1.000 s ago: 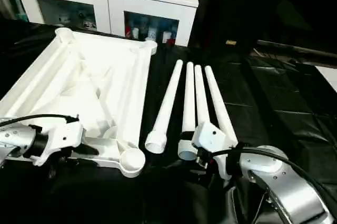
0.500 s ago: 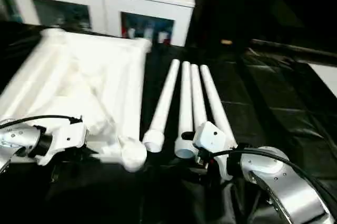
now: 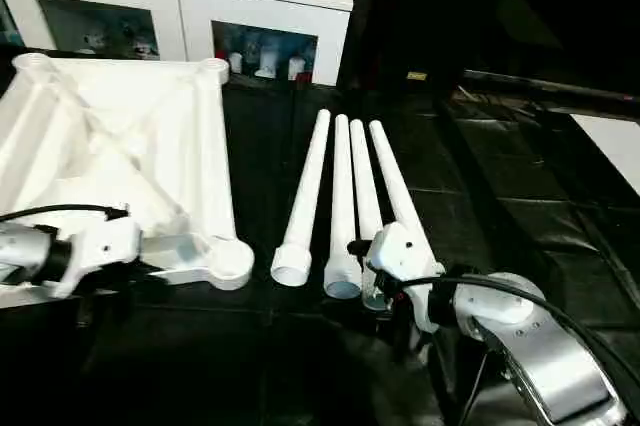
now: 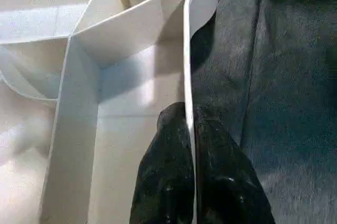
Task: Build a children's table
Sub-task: Move table base
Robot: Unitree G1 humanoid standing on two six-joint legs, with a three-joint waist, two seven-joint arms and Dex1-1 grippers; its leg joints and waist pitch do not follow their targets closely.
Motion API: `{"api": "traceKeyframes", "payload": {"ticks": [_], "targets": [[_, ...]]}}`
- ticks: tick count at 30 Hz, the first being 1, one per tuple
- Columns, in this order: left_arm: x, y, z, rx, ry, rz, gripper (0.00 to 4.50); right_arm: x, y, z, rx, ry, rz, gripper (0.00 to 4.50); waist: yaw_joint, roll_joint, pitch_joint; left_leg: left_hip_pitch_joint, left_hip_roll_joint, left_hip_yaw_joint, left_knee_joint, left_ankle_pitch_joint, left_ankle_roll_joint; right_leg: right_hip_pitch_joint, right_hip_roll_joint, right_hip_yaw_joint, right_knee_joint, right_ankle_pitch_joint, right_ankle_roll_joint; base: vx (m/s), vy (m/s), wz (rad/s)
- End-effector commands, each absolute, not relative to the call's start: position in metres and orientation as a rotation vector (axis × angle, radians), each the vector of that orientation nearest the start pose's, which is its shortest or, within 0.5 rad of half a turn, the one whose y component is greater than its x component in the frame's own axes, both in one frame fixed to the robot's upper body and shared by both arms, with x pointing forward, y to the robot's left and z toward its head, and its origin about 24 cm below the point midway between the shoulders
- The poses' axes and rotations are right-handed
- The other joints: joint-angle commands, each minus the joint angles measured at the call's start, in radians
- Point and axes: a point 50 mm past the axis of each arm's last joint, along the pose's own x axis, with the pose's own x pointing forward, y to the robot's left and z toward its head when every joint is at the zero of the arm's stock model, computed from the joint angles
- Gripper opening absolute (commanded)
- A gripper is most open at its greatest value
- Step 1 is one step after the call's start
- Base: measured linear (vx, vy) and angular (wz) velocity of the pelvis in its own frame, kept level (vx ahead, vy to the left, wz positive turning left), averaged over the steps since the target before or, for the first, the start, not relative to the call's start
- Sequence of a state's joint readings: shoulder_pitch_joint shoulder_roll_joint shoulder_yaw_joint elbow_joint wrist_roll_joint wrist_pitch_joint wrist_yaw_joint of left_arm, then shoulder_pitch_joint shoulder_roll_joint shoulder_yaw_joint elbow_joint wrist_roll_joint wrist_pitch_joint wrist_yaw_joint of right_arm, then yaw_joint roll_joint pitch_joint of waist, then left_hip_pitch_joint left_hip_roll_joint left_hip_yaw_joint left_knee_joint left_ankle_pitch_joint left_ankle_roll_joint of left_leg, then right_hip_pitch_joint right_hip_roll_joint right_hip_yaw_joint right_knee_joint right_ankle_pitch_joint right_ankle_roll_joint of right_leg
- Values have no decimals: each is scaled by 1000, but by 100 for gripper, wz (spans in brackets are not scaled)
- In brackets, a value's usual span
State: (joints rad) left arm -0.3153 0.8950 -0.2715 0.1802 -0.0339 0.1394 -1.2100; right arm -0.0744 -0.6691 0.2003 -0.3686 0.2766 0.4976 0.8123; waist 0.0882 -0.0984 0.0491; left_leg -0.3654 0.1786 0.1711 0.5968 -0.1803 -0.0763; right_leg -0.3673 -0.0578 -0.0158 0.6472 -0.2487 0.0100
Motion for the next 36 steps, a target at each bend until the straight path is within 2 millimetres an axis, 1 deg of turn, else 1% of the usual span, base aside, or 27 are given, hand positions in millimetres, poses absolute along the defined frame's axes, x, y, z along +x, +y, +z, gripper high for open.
{"api": "traceKeyframes", "payload": {"ticks": [1,5,6,7,10,12,13,14,17,18,19,21,22,23,24,25,26,27,28,29,30,31,32,33,34,35,36], "targets": [[265,263,82,769,705,-1085,1,233,-167,94,-353,323,1015,450,7,14,-43,19,53,-18,-82,-235,-1,15,-77,37,-80,-133,-180,0,0,0],[263,267,81,776,715,-1063,1,236,-167,95,-349,315,1012,450,7,8,-43,20,54,-17,-82,-235,0,14,-77,36,-80,-130,-182,0,0,0],[263,267,81,771,714,-1054,1,238,-167,95,-347,310,1010,450,6,4,-43,20,53,-17,-82,-237,0,14,-77,36,-81,-138,-180,0,0,0],[262,266,81,767,716,-1048,1,240,-166,96,-340,303,1006,450,7,7,-43,20,53,-17,-82,-238,-2,14,-78,36,-80,-142,-179,0,0,0],[259,256,82,729,698,-1054,1,251,-162,102,-332,260,944,450,-1,5,-44,18,53,-19,-84,-233,-12,14,-78,34,-78,-156,-180,0,0,0],[259,253,83,713,693,-1042,1,260,-161,105,-295,246,869,450,0,6,-44,23,51,-16,-82,-225,-17,9,-75,35,-78,-152,-182,0,0,0],[259,253,85,699,689,-1034,45,264,-161,106,-260,266,825,450,1,7,-45,25,50,-16,-82,-213,-16,9,-72,35,-76,-134,-186,0,0,0],[259,252,88,680,694,-1037,45,267,-161,108,-225,281,797,450,2,8,-45,25,50,-15,-82,-207,-17,9,-72,35,-75,-121,-187,0,0,0],[257,254,96,663,705,-1052,68,277,-161,111,-135,318,738,450,5,10,-48,28,46,-13,-79,-195,-24,8,-68,33,-70,-75,-195,0,0,0],[257,255,102,666,694,-1049,87,285,-162,113,-53,344,704,450,4,7,-49,27,45,-11,-79,-192,-25,9,-67,34,-70,-71,-193,0,0,0],[258,257,110,667,677,-1035,87,297,-162,114,44,389,645,450,-1,6,-51,23,42,-14,-79,-177,-27,13,-68,33,-68,-70,-199,0,0,0],[258,258,112,665,674,-1031,99,300,-162,114,60,402,628,450,0,8,-51,23,44,-14,-79,-175,-39,10,-69,31,-67,-78,-201,0,0,0],[258,258,115,661,672,-1029,108,303,-161,113,69,428,614,450,2,8,-50,25,45,-10,-78,-167,-46,9,-66,31,-66,-56,-198,0,0,0],[258,258,116,660,670,-1027,117,304,-160,112,71,439,609,450,5,12,-49,28,44,-8,-79,-171,-52,5,-64,30,-65,-50,-196,0,0,0],[258,259,121,656,662,-1020,125,310,-158,110,78,493,586,450,6,11,-50,29,43,-8,-79,-170,-57,5,-63,30,-63,-43,-195,0,0,0],[259,258,125,651,642,-1020,135,315,-153,109,82,525,583,450,6,5,-51,27,43,-7,-79,-168,-61,7,-64,29,-65,-45,-192,0,0,0],[259,258,125,651,642,-1020,135,315,-153,109,82,525,583,450,5,7,-50,28,42,-8,-79,-178,-66,5,-65,29,-64,-57,-194,0,0,0],[260,256,129,641,624,-1022,141,320,-148,109,82,547,587,450,4,1,-49,25,43,-8,-81,-181,-68,7,-66,29,-66,-70,-191,0,0,0],[261,250,135,621,588,-1038,156,330,-139,110,106,586,604,450,3,-5,-50,27,44,-6,-78,-192,-77,5,-69,29,-66,-92,-191,0,0,0],[261,246,136,615,573,-1046,166,334,-135,110,115,603,606,450,-2,-4,-50,24,41,-8,-78,-194,-80,5,-71,30,-63,-102,-198,0,0,0],[261,246,136,614,570,-1048,166,335,-134,109,115,608,605,450,1,0,-52,22,43,-9,-78,-183,-85,9,-72,30,-66,-105,-192,0,0,0],[261,240,137,606,547,-1063,179,341,-127,109,107,637,609,450,-3,-10,-51,21,44,-6,-76,-157,-84,6,-68,30,-62,-64,-193,0,0,0],[261,235,137,595,530,-1077,179,345,-124,108,94,653,615,450,-4,-14,-50,19,43,-6,-77,-151,-85,8,-68,29,-61,-62,-192,0,0,0],[261,232,136,591,521,-1081,188,347,-121,107,94,658,619,450,-1,-9,-52,21,44,-4,-76,-142,-88,7,-68,30,-60,-51,-187,0,0,0],[262,230,136,589,511,-1085,200,348,-119,107,98,661,624,450,0,-15,-54,21,44,-3,-74,-127,-88,8,-68,30,-57,-31,-187,0,0,0],[262,225,134,585,496,-1088,200,352,-114,106,113,675,634,450,1,-15,-56,21,44,-2,-73,-116,-87,10,-67,30,-56,-10,-185,0,0,0],[263,222,133,582,489,-1091,217,354,-111,105,112,686,635,450,-2,-17,-56,20,43,-3,-73,-102,-89,9,-64,29,-54,16,-185,0,0,0]]}}
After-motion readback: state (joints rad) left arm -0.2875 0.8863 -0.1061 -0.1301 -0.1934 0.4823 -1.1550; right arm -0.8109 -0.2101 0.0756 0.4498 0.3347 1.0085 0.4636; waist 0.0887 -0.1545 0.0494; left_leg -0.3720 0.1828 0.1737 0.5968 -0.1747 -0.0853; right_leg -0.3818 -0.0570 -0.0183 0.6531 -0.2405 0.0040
